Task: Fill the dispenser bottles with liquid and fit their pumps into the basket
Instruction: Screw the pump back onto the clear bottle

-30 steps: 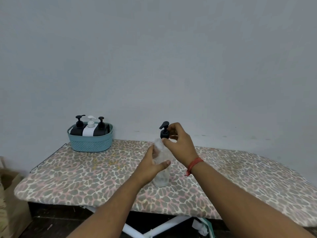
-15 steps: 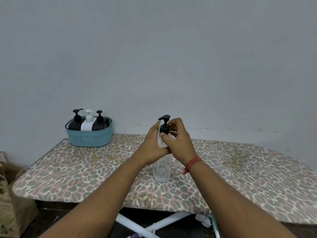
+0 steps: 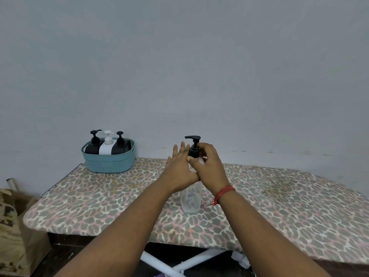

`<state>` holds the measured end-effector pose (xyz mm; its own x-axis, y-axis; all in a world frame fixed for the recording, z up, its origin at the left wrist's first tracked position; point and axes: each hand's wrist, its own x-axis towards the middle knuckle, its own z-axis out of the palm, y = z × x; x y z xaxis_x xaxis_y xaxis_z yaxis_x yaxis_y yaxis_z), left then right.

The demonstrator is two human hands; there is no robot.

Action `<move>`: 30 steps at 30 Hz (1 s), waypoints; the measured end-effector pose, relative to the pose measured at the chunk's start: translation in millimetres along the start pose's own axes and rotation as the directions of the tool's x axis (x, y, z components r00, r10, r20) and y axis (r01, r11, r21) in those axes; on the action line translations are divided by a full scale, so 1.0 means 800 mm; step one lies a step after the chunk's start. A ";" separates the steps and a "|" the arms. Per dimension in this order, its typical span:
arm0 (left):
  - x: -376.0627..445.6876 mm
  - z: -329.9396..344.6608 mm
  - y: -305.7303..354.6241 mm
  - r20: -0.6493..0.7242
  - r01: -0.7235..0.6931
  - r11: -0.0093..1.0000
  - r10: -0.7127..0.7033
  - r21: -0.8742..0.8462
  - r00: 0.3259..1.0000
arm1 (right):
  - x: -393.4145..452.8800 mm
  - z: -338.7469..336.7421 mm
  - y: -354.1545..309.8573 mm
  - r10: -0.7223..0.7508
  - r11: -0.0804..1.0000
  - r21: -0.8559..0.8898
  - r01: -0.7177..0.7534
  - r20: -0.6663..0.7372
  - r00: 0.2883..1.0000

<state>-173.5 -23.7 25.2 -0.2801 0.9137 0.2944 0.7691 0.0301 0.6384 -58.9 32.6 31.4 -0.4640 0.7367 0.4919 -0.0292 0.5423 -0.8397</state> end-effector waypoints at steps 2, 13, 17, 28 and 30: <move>0.000 0.000 0.001 0.007 0.001 1.000 -0.001 0.015 1.000 | -0.001 -0.002 -0.002 -0.003 1.000 0.005 0.003 0.001 1.000; -0.005 0.000 0.006 0.007 -0.007 0.994 0.008 -0.107 1.000 | 0.000 -0.010 -0.010 0.047 0.996 0.077 -0.055 0.102 0.994; -0.001 -0.001 0.005 -0.001 0.009 0.992 -0.010 -0.125 1.000 | 0.004 -0.011 -0.011 0.068 0.995 0.070 -0.076 0.106 0.992; 0.002 0.001 -0.004 0.021 0.016 0.999 -0.015 -0.040 1.000 | 0.001 0.008 -0.004 -0.004 0.996 -0.090 -0.004 -0.091 0.996; 0.003 0.001 -0.003 0.022 0.023 0.999 -0.022 -0.034 1.000 | -0.001 0.008 -0.002 -0.022 0.996 -0.090 0.013 -0.100 0.995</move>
<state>-175.5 -21.2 23.3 -0.2839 0.9217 0.2644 0.7424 0.0368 0.6690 -64.1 28.7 30.6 -0.3722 0.7613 0.5309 0.0450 0.5861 -0.8090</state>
